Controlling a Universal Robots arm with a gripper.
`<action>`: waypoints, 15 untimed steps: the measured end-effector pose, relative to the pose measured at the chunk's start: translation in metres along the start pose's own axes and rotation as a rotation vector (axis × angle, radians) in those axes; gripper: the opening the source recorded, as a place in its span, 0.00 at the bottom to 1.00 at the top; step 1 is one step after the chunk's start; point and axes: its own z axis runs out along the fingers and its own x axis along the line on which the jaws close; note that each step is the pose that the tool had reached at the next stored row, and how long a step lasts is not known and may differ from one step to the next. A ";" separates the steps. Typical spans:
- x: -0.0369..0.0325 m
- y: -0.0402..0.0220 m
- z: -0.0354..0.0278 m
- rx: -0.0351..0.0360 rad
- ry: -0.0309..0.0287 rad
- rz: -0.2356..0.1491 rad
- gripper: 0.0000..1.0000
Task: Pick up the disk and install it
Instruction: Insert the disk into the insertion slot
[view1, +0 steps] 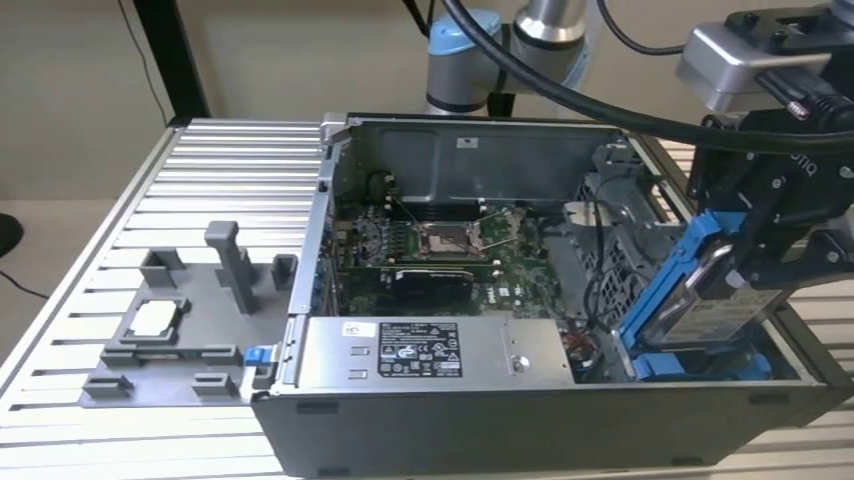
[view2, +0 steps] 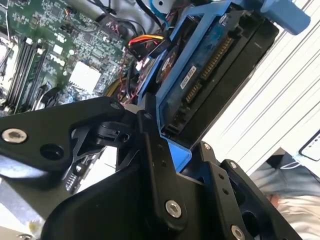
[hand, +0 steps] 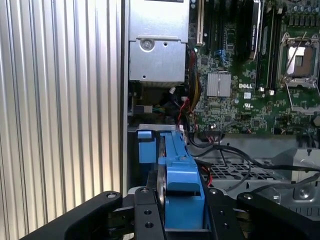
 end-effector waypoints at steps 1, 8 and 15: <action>0.0000 0.0000 0.0008 -0.0002 0.0009 0.000 0.00; -0.0006 -0.0002 0.0058 -0.0011 0.0033 0.000 0.00; -0.0005 -0.0001 0.0060 -0.0012 0.0034 0.000 0.00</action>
